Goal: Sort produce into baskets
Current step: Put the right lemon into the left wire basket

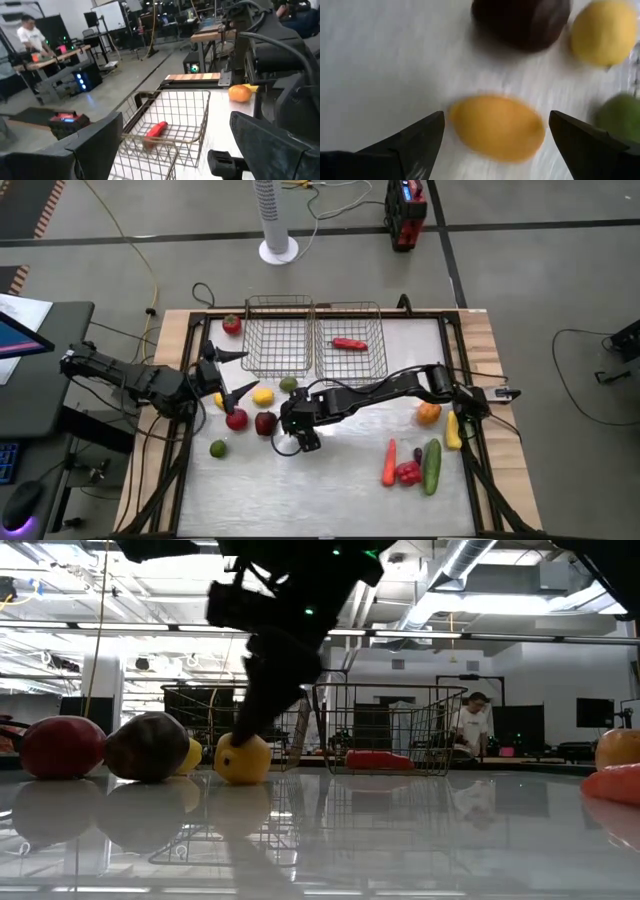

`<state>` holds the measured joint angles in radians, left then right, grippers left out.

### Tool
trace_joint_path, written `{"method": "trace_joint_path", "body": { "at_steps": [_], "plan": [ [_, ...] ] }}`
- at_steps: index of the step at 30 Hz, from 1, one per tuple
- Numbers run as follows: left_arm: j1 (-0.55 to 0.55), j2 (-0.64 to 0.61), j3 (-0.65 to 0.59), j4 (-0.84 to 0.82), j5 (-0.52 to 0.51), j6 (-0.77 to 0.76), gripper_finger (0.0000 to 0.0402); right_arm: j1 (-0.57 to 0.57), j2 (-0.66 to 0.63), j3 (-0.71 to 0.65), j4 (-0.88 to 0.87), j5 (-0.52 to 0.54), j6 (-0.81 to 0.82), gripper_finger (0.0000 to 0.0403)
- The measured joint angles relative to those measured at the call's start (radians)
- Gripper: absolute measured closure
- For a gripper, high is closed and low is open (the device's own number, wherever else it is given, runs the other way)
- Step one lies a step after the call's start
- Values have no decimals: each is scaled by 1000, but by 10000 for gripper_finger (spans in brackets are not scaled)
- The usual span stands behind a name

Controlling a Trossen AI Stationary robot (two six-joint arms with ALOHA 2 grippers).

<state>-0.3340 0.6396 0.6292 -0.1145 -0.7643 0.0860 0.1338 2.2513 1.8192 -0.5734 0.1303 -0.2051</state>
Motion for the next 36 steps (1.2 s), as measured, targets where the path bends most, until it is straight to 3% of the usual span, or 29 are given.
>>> {"method": "trace_joint_path", "body": {
  "at_steps": [13,29,36],
  "plan": [
    [0,-49,0,-54,0,-45,45,-6,15,-10,-15,6,-39,39],
    [0,-49,0,-53,-2,-56,45,-6,26,-10,-8,1,-40,164],
    [0,-49,0,-52,-2,-75,45,7,-5,96,-224,186,-32,164]
  ]
}}
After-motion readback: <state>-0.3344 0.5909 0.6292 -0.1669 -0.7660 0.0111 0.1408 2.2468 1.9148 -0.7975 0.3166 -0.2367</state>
